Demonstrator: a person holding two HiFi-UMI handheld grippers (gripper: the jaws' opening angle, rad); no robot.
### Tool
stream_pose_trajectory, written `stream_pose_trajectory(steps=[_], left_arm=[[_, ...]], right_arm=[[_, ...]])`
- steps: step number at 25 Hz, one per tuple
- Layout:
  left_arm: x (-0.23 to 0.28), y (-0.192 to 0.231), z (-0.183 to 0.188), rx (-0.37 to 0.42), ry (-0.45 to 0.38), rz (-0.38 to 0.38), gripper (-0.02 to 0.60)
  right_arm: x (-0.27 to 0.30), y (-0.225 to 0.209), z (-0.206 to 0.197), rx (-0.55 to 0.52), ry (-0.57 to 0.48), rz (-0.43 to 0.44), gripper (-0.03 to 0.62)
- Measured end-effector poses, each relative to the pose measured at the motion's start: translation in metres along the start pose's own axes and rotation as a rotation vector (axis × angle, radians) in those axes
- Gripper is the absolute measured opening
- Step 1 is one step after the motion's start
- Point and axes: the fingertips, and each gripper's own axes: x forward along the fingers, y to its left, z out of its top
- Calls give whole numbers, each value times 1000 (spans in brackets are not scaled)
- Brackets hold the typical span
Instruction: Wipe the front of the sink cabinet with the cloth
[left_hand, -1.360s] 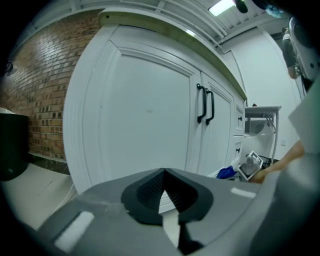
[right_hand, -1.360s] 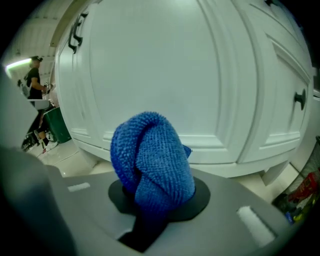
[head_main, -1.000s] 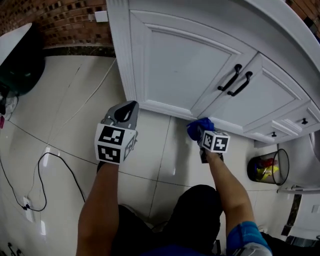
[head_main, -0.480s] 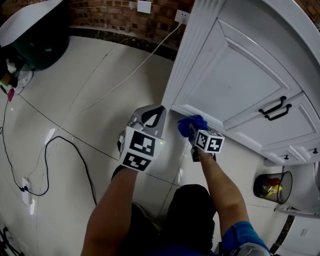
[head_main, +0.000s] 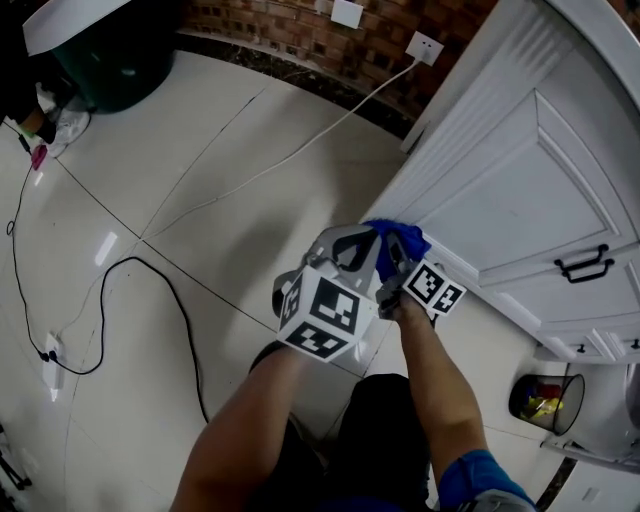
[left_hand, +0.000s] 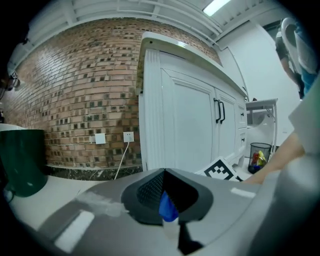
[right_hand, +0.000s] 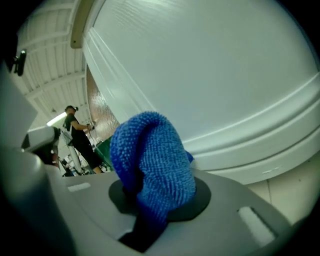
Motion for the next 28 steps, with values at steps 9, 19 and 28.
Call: stream_pose_trajectory(steps=[9, 19, 28], left_arm=[[13, -5, -1, -10, 5, -9, 3], [27, -18, 32, 25, -37, 44, 2], [-27, -78, 70, -104, -111, 80, 2]], right_arm=[[-25, 25, 8, -27, -2, 65, 63], [-118, 59, 6, -743, 182, 114, 63], [-249, 68, 98, -705, -59, -138, 63]])
